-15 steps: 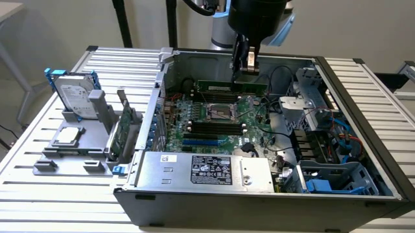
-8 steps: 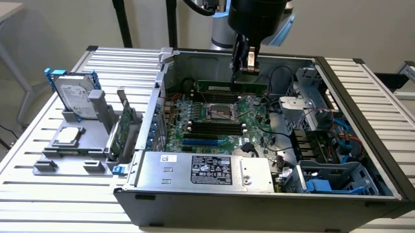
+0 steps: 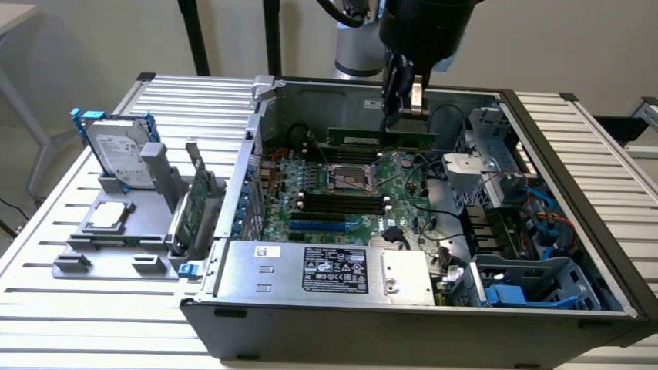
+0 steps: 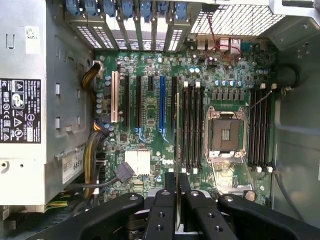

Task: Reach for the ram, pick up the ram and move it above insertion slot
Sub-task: 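Pick up the ram and move it above insertion slot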

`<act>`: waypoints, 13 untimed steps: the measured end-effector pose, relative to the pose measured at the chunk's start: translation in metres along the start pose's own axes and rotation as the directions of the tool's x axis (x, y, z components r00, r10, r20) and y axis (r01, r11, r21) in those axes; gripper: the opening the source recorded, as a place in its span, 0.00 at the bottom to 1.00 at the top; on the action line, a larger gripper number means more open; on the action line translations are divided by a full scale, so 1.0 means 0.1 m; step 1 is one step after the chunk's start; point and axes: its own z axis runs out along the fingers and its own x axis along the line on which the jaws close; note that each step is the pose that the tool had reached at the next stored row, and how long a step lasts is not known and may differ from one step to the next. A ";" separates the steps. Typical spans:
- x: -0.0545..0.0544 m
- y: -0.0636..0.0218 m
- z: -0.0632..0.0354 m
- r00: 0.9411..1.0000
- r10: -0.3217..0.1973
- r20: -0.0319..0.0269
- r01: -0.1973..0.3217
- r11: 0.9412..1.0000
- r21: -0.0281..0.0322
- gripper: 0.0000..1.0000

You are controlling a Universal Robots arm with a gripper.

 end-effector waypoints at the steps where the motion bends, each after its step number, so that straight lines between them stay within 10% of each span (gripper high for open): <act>1: 0.00 -0.031 -0.001 1.000 -0.001 0.001 0.001 1.000 0.000 0.14; 13: -0.02 -0.325 -0.025 1.000 -0.006 0.003 0.006 1.000 0.000 0.14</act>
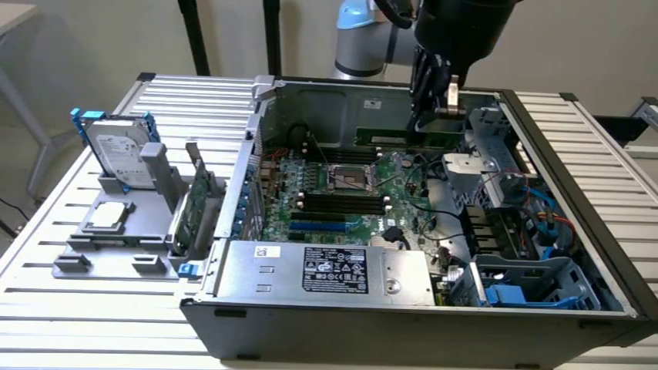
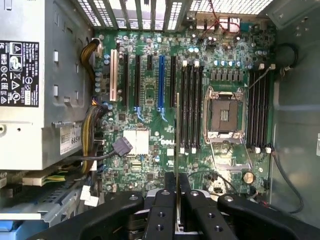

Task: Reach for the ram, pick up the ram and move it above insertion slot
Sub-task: 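Pick up the ram and move it above insertion slot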

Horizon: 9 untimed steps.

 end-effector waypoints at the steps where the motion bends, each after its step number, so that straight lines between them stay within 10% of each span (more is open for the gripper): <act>1: -0.01 0.000 0.000 1.000 0.000 0.000 0.000 1.000 0.000 0.14; 9: -0.09 0.121 0.010 1.000 0.000 -0.008 0.000 1.000 0.011 0.14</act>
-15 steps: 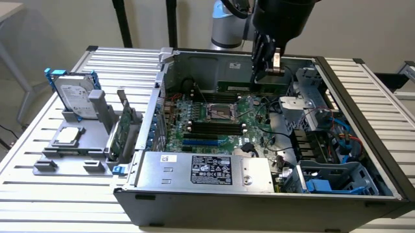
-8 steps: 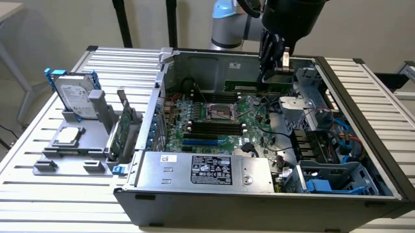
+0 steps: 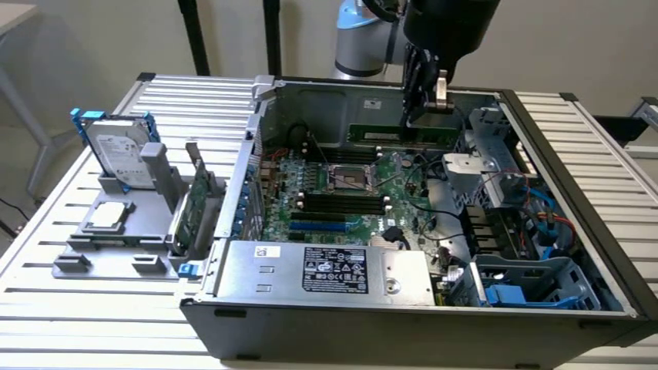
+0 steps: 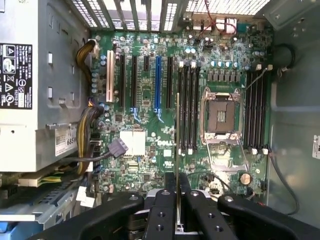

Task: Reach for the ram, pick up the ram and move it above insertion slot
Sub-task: 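Pick up the ram and move it above insertion slot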

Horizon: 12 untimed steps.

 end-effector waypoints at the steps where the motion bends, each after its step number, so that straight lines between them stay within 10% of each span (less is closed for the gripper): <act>1: -0.01 0.031 0.002 1.000 0.000 -0.001 0.000 1.000 0.004 0.14; 12: -0.11 0.358 0.031 1.000 0.003 -0.014 -0.002 0.999 0.033 0.14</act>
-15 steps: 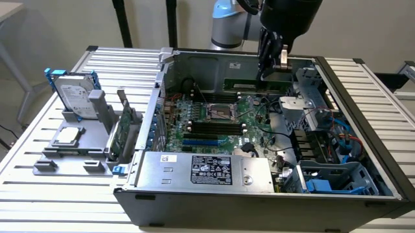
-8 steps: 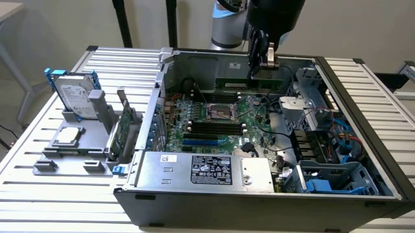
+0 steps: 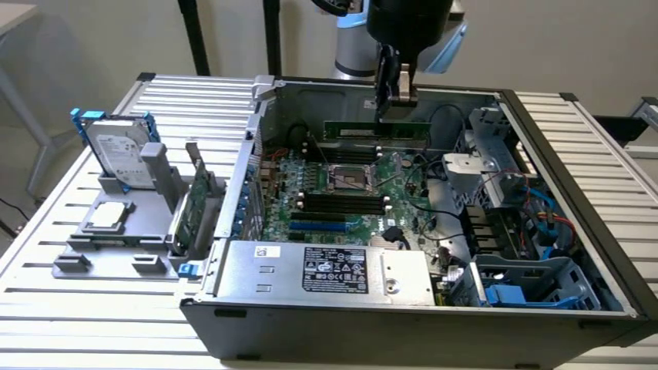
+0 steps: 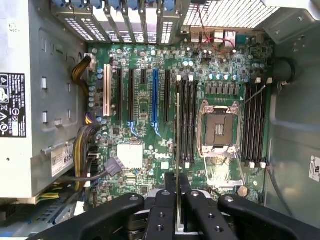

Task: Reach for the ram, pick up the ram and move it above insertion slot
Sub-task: 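Pick up the ram and move it above insertion slot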

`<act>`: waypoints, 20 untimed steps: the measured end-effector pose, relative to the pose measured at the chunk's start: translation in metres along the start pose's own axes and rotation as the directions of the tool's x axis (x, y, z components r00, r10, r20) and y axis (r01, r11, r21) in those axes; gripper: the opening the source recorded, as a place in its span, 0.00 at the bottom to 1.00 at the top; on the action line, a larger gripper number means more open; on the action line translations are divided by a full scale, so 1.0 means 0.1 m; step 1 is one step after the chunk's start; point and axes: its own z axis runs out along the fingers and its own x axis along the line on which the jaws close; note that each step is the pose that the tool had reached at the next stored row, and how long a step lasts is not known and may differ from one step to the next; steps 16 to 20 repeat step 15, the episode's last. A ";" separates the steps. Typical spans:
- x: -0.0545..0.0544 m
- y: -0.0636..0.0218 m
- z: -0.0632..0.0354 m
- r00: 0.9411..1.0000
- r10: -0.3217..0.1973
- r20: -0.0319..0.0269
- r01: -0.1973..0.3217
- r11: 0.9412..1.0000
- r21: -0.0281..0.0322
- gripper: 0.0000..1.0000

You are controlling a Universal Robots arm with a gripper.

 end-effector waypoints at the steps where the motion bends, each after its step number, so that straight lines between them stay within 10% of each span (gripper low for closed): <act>1: -0.01 0.026 0.006 1.000 0.002 0.000 -0.002 1.000 0.000 0.14; 20: -0.13 0.070 0.049 1.000 0.008 0.000 -0.008 1.000 0.002 0.14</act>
